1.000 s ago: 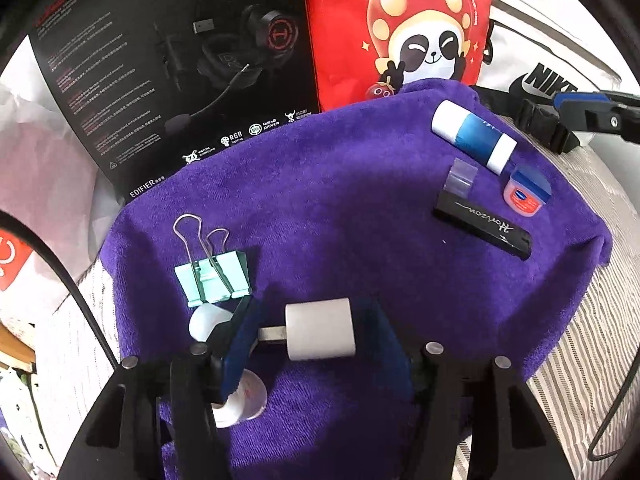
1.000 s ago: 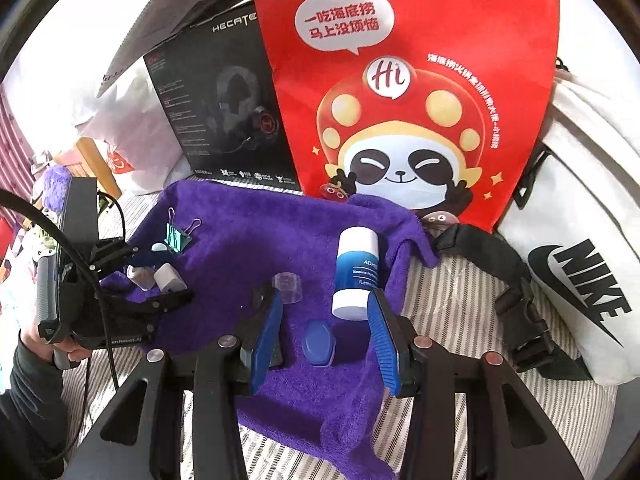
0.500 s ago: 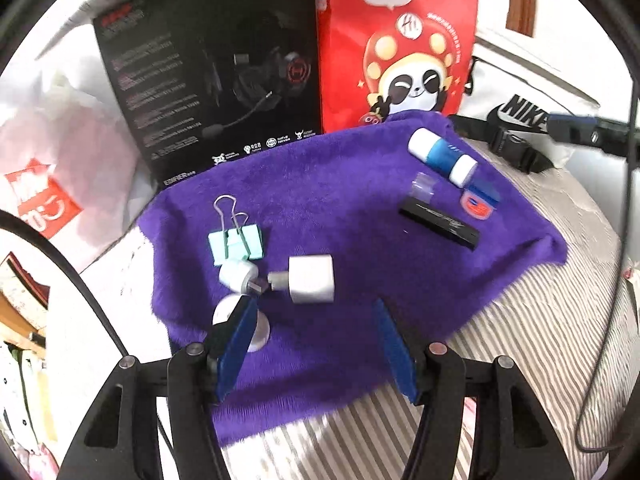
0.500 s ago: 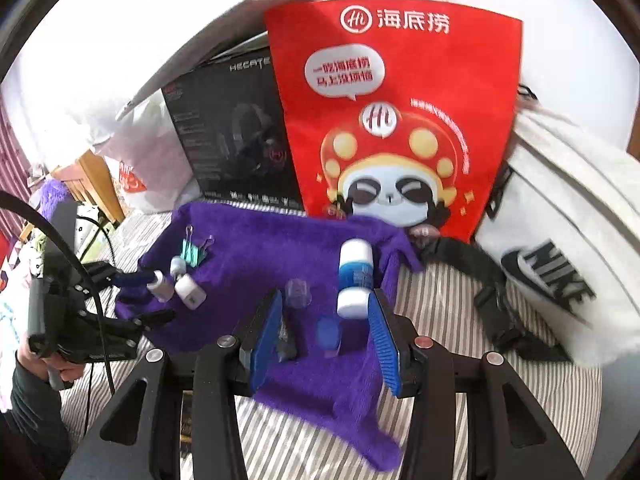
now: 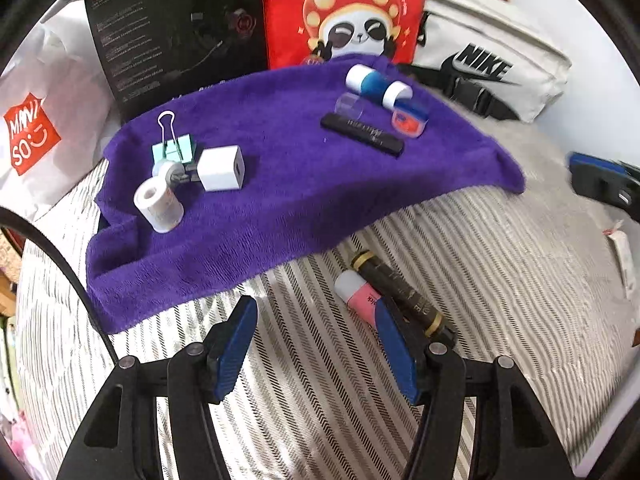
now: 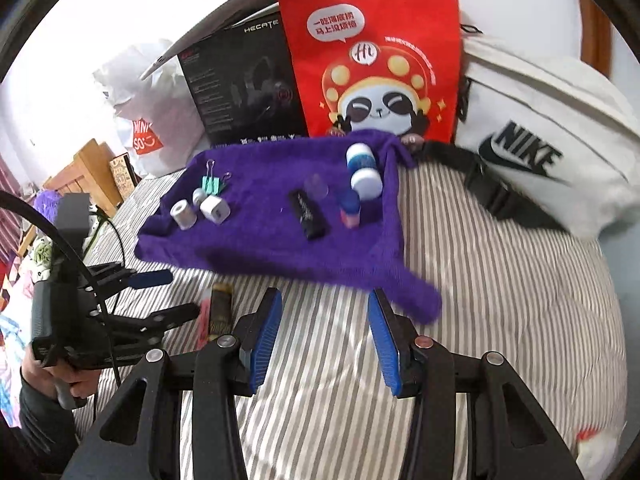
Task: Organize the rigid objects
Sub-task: 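Close the left tool on the pink tube while the right tool withdraws, then grasp the gold-black Grand Reserve tube with the right tool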
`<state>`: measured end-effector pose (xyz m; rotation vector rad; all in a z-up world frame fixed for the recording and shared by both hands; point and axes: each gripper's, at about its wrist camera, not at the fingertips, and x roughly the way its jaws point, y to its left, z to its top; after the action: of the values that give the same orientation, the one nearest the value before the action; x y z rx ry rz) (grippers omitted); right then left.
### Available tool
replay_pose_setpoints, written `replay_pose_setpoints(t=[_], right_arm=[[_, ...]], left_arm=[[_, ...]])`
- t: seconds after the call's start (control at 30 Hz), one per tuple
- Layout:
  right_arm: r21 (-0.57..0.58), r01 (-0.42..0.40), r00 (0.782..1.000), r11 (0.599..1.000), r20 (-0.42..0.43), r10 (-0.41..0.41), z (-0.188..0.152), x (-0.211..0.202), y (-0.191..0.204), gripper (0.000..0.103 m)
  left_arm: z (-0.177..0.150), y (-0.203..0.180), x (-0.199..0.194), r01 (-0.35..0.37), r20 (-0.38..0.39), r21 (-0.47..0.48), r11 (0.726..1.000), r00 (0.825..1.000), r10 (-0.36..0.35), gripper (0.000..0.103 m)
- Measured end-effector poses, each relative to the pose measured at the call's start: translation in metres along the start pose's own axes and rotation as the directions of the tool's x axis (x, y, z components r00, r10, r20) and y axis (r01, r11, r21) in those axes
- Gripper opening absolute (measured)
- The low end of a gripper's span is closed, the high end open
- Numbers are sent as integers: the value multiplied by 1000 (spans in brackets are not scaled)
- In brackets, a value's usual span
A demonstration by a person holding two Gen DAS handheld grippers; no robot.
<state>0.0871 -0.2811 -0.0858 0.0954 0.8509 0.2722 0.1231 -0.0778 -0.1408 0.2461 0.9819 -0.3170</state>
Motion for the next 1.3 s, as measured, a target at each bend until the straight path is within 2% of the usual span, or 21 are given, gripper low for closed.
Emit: replay_pose_setpoints(t=[0.13,0.27,0.33,0.4,0.5,0.63,0.73,0.8,0.83,0.9,1.17,1.27,1.3], right_arm=[[42,-18,1000,999,-12,18,-17,-3,-3,45],[81,-22,999,996,-36,25,-27,2,-7,45],[83,-23,999,996,-38,26,-29,3,-8,45],[79,-21,999,997,-32,24,-31,1,-9,45],[84,-25,999,996,-30,27,-33,-1,-12,45],[87,-35,999,996,-29,38,-34,0,-13,45],[86,-35,998,996,-41,38,-35,5,-12,45],[82,-36,998,996,-50,40,-36,8,-11,45],[82,-36,998,996,-52,41,-37,8,-11,45],[85,-38,997,996,-59,43,-38,11,-13,45],[80,-63,995,995,-74,69,-36,25,-4,45],[62,-75,992,995,-94,81,-36,36,7,45],[49,-81,991,996,-104,86,-37,41,12,45]], left_arm=[[3,-7,3,37,-4,-27,999,999,-37,59],[1,-26,15,14,-47,0,1000,999,-14,60],[-3,-30,12,-8,-31,27,1000,999,9,60],[-8,-26,8,-4,-40,24,1000,999,5,61],[-17,-12,1,-37,-41,13,999,998,38,63],[-19,-3,1,-29,-32,-3,1000,999,29,63],[-17,-12,1,-10,-12,43,999,1000,10,49],[-16,-16,1,36,-6,62,997,999,-35,23],[-16,-18,1,43,-2,75,996,999,-43,18],[-15,-20,0,42,0,92,995,999,-42,16],[-16,-16,-1,49,3,64,997,999,-49,16],[-20,2,-4,-22,2,36,999,1000,22,16],[-21,8,-5,-26,1,22,999,1000,26,16]])
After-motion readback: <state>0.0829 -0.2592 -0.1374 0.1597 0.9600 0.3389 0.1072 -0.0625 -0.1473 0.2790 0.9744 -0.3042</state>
